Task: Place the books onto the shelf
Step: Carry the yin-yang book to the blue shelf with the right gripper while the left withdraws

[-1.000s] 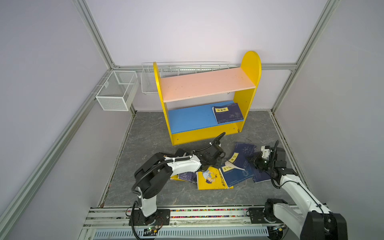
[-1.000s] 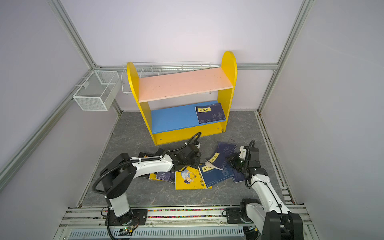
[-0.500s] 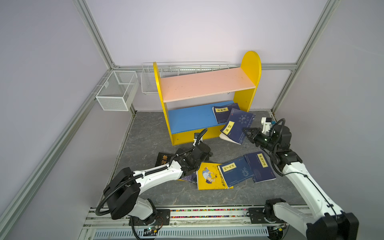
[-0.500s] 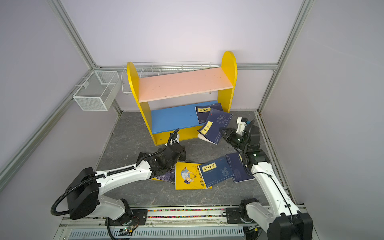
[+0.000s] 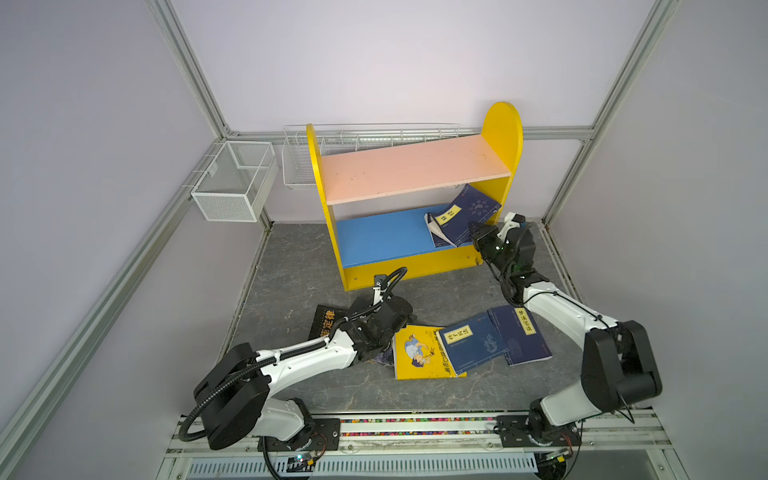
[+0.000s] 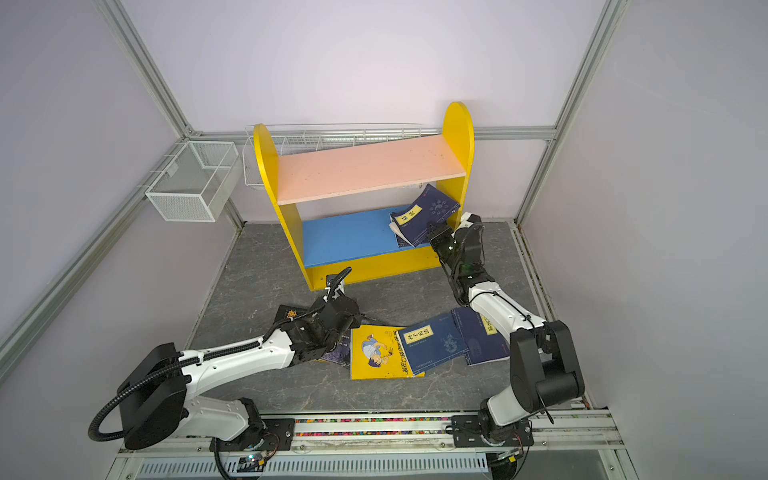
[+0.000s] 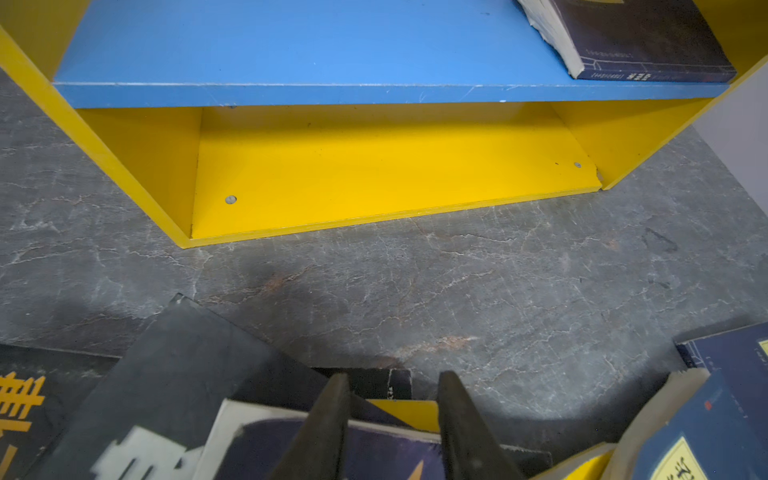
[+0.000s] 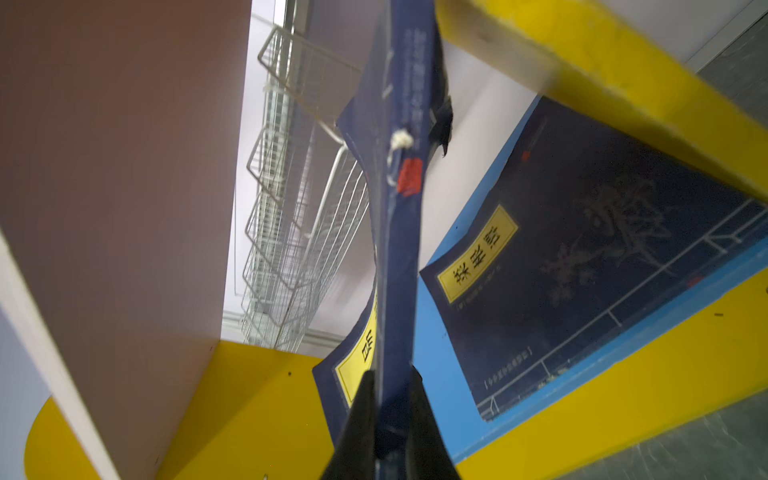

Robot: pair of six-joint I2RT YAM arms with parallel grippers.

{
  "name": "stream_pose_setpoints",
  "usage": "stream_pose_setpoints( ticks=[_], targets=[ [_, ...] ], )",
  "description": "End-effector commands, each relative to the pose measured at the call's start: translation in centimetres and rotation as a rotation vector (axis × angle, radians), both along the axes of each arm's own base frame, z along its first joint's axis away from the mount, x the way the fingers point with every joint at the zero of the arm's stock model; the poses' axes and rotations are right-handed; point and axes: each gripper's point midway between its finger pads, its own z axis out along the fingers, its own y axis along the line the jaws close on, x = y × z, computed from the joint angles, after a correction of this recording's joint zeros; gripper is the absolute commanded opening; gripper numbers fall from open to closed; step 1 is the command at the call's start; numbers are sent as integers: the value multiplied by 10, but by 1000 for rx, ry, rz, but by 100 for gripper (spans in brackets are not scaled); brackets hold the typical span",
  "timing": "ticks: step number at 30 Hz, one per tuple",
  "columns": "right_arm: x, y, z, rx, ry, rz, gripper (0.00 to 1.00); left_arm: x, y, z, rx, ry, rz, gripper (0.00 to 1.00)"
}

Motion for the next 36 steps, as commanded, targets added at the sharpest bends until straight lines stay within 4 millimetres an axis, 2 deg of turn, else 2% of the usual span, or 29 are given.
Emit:
stream_pose_setpoints(
  ticks=[1,6,14,19,20,22,24,26,29,36],
  targets=[
    [10,-9,39,123,-124,-146,6,0,12,4,11,-12,43,37],
    [23,-4,17,162,-67,-197,6,-1,12,5,10,-14,44,38],
    [42,-7,3,168,-48,-275,6,-3,14,-2,17,10,50,39],
    [52,-5,-15,179,3,-306,6,-3,11,-2,5,14,40,39],
    [52,-2,-18,181,16,-304,11,-3,9,-2,2,17,32,38],
    [52,2,-22,181,37,-292,26,-3,4,1,-1,23,10,35],
    [48,8,-31,189,79,-284,49,-3,0,4,-4,31,0,35],
    [41,11,-42,186,138,-286,60,-3,0,7,-12,30,3,35],
    [31,14,-55,145,226,-289,66,-2,0,12,-34,21,9,36],
    [15,12,-74,62,341,-291,69,-3,3,13,-46,13,19,36]
  ],
)
